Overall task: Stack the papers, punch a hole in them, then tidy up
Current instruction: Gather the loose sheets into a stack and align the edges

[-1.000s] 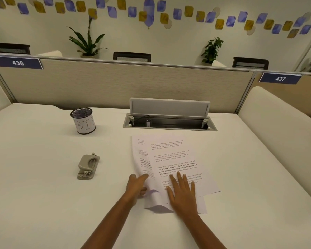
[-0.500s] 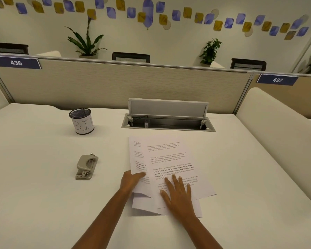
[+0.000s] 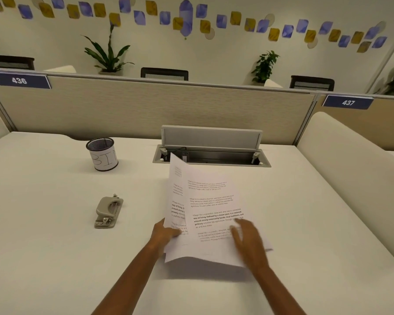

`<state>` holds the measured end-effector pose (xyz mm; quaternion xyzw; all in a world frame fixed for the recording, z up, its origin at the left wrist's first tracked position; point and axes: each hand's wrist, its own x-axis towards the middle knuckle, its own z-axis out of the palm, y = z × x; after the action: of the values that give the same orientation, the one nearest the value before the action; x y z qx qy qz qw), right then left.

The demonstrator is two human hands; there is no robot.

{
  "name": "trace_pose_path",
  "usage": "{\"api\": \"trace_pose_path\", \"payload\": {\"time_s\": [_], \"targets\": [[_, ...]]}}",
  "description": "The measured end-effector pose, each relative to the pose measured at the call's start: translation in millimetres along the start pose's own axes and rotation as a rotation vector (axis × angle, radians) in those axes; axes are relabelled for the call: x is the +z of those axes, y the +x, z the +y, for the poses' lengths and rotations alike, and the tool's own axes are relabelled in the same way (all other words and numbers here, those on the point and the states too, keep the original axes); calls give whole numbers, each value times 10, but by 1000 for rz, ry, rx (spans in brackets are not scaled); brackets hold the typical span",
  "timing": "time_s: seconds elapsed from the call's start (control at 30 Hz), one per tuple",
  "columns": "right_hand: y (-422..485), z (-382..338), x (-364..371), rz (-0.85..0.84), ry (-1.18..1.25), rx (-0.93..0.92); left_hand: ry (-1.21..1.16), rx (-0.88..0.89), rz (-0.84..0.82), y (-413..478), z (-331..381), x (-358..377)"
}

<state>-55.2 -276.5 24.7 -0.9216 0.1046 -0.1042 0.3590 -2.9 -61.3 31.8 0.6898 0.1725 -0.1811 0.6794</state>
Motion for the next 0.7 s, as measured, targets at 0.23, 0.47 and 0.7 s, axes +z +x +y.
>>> {"api": "trace_pose_path", "payload": {"time_s": [0.23, 0.47, 0.7], "targets": [[322, 350, -554, -46, 287, 479, -79, -14, -102, -14, -88, -227], [387, 219, -649, -459, 819, 481, -33, 97, -213, 4, -46, -212], [397, -86, -415, -60, 739, 315, 87, 372, -18, -52, 319, -84]]}}
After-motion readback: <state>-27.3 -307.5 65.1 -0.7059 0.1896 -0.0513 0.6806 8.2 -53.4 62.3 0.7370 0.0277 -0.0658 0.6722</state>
